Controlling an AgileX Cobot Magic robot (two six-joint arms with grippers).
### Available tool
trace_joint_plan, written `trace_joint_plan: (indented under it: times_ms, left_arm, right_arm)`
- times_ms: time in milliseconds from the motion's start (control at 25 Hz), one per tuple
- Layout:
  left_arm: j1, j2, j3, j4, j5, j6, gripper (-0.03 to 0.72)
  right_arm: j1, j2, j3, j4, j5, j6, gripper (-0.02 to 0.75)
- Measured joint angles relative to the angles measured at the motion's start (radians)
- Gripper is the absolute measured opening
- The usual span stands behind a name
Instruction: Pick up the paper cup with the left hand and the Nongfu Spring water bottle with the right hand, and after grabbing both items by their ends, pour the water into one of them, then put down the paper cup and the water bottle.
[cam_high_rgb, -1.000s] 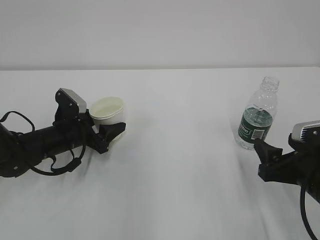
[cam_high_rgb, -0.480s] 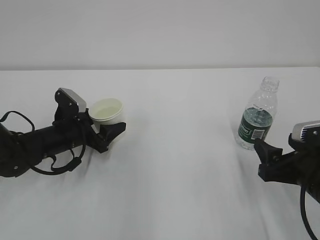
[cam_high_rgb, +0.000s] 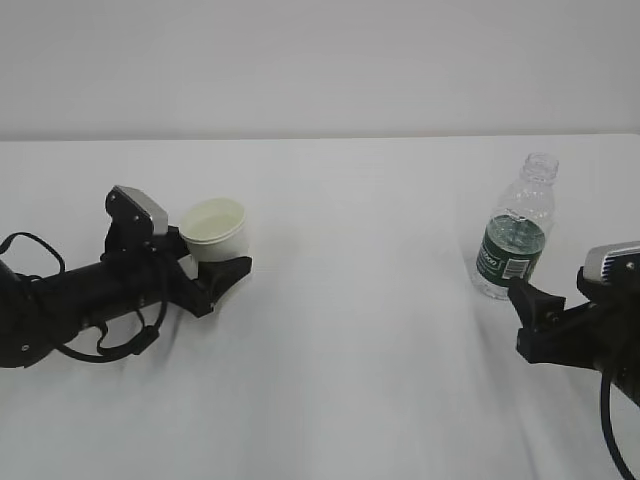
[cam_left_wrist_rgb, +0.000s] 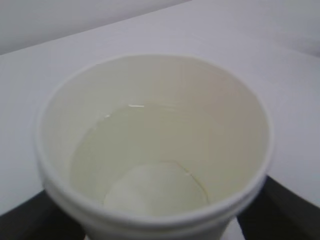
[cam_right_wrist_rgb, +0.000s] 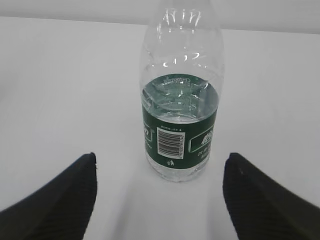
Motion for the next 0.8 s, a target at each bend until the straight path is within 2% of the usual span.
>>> trace_joint_plan:
  times_ms: [440,800]
  left_arm:
    - [0.0,-0.04,0.137,-0.072,-0.004,0.0,0.603]
    - [0.0,-0.221,0.249,-0.135,-0.004,0.0,0.593]
  right_arm:
    - [0.0,-0.012,0.004,-0.007,0.0,0.0,0.588]
    - [0.0,-0.145,0.024,-0.008,0.0,0.006,0.588]
